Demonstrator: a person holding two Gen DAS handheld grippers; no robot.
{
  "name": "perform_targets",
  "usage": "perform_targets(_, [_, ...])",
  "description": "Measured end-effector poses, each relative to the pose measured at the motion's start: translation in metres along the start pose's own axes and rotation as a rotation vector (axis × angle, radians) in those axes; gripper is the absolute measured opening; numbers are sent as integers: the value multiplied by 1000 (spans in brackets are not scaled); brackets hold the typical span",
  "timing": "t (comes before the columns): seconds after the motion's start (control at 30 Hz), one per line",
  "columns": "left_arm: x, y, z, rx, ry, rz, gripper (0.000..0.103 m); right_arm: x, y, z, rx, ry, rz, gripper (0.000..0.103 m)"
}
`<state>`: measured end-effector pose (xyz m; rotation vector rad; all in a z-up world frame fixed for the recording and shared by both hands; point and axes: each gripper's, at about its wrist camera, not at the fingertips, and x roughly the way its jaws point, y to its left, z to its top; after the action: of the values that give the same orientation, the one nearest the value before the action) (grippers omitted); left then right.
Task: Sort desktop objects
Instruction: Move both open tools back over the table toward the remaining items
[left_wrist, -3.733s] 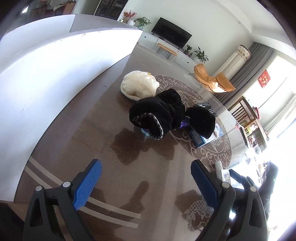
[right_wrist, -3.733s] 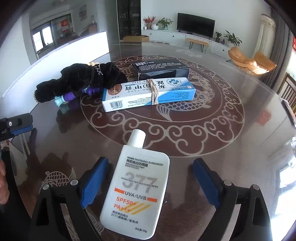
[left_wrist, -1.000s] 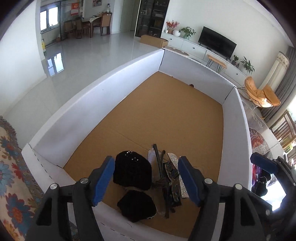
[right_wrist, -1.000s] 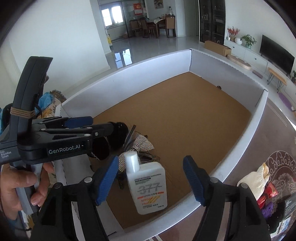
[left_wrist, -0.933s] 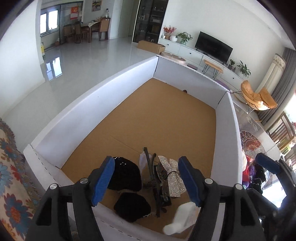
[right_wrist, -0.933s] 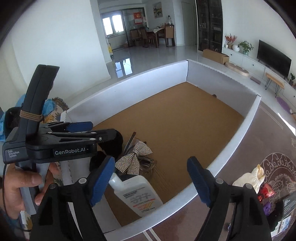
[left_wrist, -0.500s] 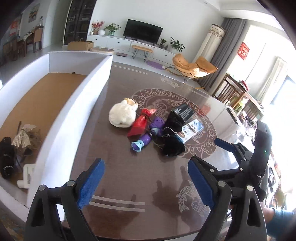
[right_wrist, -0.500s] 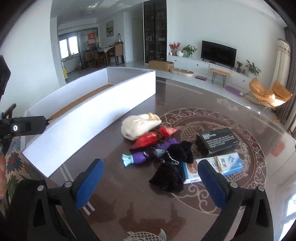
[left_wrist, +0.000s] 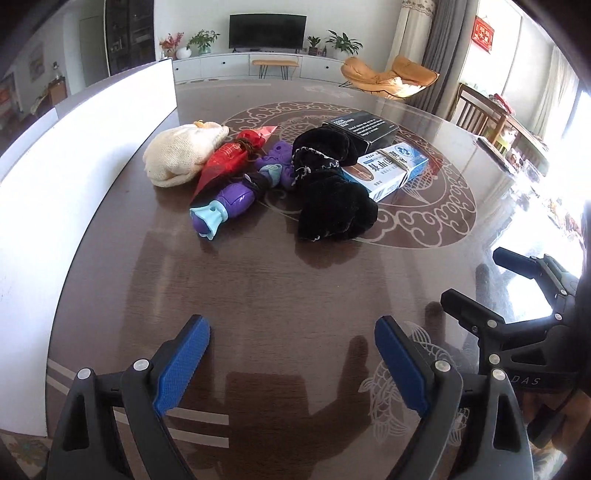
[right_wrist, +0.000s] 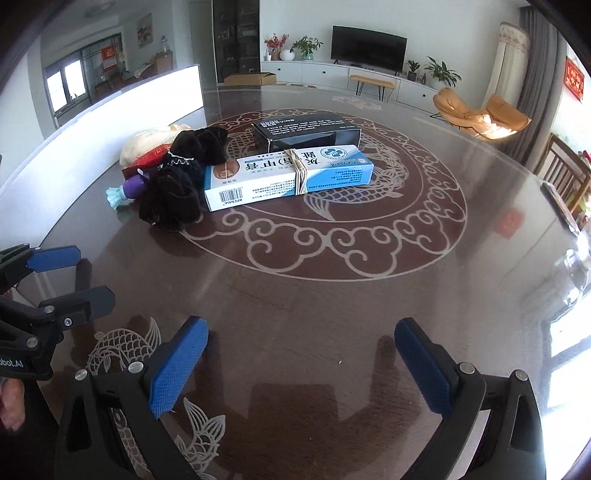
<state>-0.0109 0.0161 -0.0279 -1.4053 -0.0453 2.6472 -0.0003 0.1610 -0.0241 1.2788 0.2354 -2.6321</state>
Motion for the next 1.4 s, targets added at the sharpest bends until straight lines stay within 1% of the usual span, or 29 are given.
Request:
perform_targets(0.13, [3, 2, 2, -17, -17, 14, 92, 1, 3, 1, -7, -6, -14, 102])
perform_targets(0.33, [8, -6, 1, 20, -10, 52, 94, 4, 0, 2, 14, 4, -3, 103])
perform_targets(0.43, [10, -8, 1, 36, -4, 66, 97, 4, 1, 2, 14, 3, -4, 103])
perform_targets(0.47, [11, -8, 1, 34, 6, 87, 103, 4, 2, 1, 12, 2, -6, 103])
perform_targets(0.53, [11, -1, 1, 1, 9, 98, 103, 2, 4, 1, 7, -1, -12, 103])
perform_targets(0.63, [11, 12, 3, -54, 6, 133, 103, 1, 6, 1, -1, -6, -22, 103])
perform_targets(0.7, [9, 16, 3, -72, 2, 127, 103, 0, 6, 2, -5, -8, -27, 103])
perform_targets(0.8, [10, 12, 3, -52, 7, 149, 103, 0, 6, 2, -6, -9, -28, 103])
perform_targets(1.4, [9, 14, 1, -56, 6, 149, 103, 0, 7, 2, -8, -10, -29, 103])
